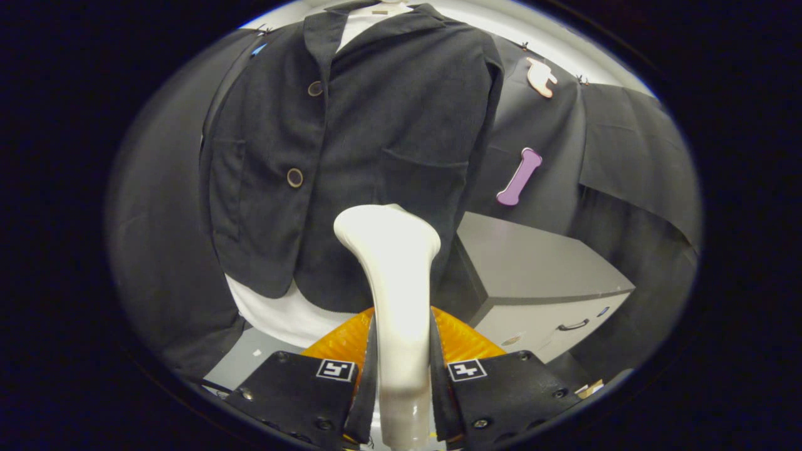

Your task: Iron the clothes twice with a garment steamer, once on the left side and once on the right side.

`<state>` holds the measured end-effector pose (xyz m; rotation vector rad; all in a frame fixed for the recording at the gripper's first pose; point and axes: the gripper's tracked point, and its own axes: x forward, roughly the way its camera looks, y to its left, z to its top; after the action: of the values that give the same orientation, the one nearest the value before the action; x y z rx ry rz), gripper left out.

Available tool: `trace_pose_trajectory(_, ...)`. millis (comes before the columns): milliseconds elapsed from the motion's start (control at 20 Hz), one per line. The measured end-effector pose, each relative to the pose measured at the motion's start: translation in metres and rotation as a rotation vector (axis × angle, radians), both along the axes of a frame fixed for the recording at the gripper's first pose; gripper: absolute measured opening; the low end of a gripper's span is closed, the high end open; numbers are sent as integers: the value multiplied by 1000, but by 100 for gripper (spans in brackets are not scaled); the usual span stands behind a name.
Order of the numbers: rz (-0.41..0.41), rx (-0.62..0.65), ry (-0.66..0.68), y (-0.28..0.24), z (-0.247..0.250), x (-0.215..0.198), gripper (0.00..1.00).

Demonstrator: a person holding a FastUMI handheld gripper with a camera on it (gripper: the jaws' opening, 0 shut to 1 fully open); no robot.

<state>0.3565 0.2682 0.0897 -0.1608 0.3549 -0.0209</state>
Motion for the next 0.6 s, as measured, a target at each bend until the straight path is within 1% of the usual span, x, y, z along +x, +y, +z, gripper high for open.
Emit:
trace_pose_trajectory(150,3,-1,21,-1,-11,2,40)
trace_pose_trajectory(600,15,-11,98,-3,-65,-3,40)
